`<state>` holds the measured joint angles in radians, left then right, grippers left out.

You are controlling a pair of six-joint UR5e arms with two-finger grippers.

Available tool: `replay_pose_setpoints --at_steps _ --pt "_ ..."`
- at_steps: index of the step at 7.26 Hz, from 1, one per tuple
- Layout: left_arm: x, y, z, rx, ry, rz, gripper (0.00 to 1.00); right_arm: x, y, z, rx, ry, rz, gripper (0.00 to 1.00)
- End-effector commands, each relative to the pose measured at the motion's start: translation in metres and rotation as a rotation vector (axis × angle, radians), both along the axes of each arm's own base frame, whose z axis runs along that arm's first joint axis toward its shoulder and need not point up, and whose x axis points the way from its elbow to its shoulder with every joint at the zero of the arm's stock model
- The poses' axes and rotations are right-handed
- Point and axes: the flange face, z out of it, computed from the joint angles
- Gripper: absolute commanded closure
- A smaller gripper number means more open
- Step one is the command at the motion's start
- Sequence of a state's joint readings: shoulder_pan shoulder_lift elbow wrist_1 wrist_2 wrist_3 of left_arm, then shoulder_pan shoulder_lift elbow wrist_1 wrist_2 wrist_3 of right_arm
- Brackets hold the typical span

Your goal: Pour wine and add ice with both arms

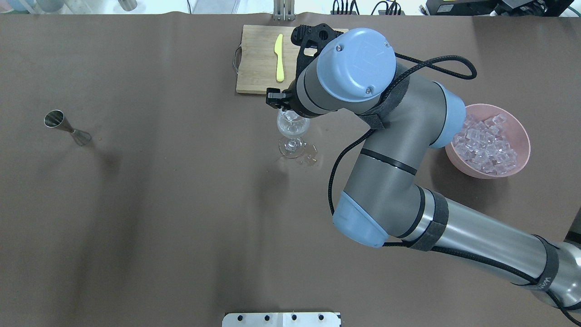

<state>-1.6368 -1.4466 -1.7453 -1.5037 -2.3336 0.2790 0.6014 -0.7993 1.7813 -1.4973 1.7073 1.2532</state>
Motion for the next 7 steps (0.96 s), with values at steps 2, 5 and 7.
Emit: replay_pose_setpoints --at_steps 2,5,7 --pt "0.000 0.000 0.000 0.002 0.001 0.000 0.02 0.002 0.001 -0.003 0.004 -0.006 -0.002 0.47" --pt "0.000 0.000 0.000 0.000 0.001 -0.002 0.02 0.046 -0.032 0.005 -0.090 -0.044 -0.065 0.23" --pt "0.000 0.000 -0.001 -0.011 0.003 -0.005 0.02 0.091 -0.052 0.049 -0.172 -0.032 -0.081 0.00"
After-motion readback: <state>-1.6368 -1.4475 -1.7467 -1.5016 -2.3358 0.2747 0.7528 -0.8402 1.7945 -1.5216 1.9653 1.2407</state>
